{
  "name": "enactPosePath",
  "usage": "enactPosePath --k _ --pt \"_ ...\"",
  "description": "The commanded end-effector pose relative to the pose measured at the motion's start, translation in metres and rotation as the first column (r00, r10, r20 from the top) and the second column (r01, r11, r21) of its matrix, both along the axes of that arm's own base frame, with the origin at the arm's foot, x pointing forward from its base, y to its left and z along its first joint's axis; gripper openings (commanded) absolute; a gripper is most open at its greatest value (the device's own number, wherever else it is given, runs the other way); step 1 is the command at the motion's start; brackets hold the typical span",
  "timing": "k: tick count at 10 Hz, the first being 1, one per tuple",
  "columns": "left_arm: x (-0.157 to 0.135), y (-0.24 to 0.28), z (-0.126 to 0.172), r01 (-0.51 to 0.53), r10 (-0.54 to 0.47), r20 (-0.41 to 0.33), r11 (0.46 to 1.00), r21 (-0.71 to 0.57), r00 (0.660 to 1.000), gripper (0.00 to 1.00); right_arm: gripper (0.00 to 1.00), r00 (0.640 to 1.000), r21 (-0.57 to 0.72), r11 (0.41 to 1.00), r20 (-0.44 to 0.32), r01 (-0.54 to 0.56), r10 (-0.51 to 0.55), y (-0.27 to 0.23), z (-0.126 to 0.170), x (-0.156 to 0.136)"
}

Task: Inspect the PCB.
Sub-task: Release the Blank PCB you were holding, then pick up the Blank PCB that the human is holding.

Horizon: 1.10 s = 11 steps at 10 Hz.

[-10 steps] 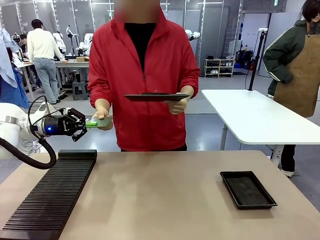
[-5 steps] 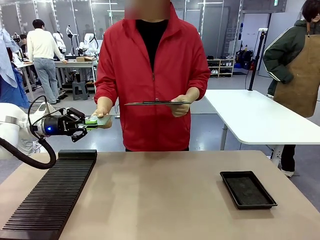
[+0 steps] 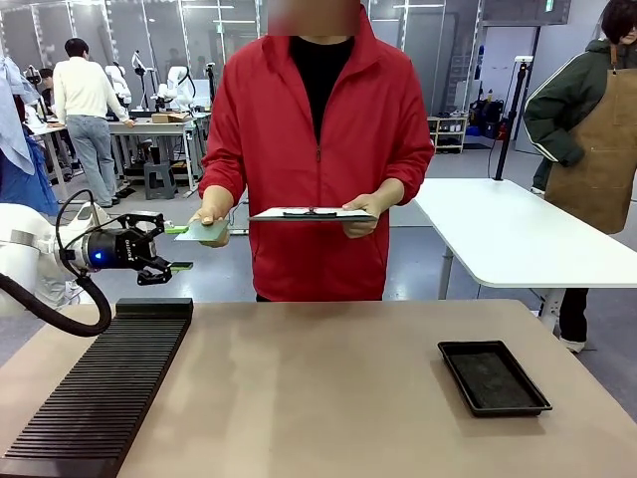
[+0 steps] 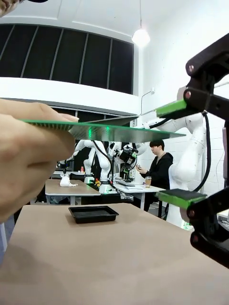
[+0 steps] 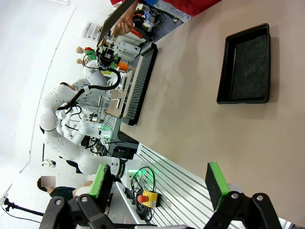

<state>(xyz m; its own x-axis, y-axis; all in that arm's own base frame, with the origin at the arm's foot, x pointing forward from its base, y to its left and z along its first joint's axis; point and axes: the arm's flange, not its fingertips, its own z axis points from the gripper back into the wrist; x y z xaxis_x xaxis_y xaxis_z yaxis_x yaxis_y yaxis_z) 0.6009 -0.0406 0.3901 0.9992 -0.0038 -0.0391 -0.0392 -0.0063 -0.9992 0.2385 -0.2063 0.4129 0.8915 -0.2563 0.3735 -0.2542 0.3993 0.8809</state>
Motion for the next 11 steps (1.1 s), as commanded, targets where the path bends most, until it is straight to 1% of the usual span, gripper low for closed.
enactPosePath --k 1,2,3,5,6,11 --pt "-0.0044 -0.0021 0.0003 -0.012 0.011 0.014 1.000 0.025 1.000 1.00 1.00 1.000 0.005 1.000 0.027 -0.004 0.004 -0.0017 0.0013 -0.0002" --pt "-0.0044 -0.0017 0.0002 -0.011 0.011 0.013 1.000 0.028 1.000 0.94 1.00 1.000 0.005 1.000 0.027 -0.004 0.004 -0.0017 0.0013 -0.0002" --pt "-0.0045 -0.0015 0.0009 -0.011 0.010 0.016 1.000 0.028 1.000 1.00 1.00 1.000 0.005 1.000 0.027 -0.004 0.004 -0.0017 0.0013 -0.0002" --pt "-0.0061 -0.0001 0.0003 -0.006 0.005 0.035 1.000 0.025 0.999 1.00 1.00 1.000 0.005 1.000 0.027 -0.004 0.004 -0.0017 0.0013 -0.0002" --pt "0.0002 0.0003 -0.0003 -0.002 0.002 0.000 1.000 0.003 1.000 1.00 1.00 1.000 0.005 1.000 0.027 -0.004 0.004 -0.0017 0.0013 -0.0002" --pt "0.0002 0.0003 -0.0003 -0.002 0.002 0.000 1.000 0.003 1.000 1.00 1.00 1.000 0.005 1.000 0.027 -0.004 0.004 -0.0017 0.0013 -0.0002"
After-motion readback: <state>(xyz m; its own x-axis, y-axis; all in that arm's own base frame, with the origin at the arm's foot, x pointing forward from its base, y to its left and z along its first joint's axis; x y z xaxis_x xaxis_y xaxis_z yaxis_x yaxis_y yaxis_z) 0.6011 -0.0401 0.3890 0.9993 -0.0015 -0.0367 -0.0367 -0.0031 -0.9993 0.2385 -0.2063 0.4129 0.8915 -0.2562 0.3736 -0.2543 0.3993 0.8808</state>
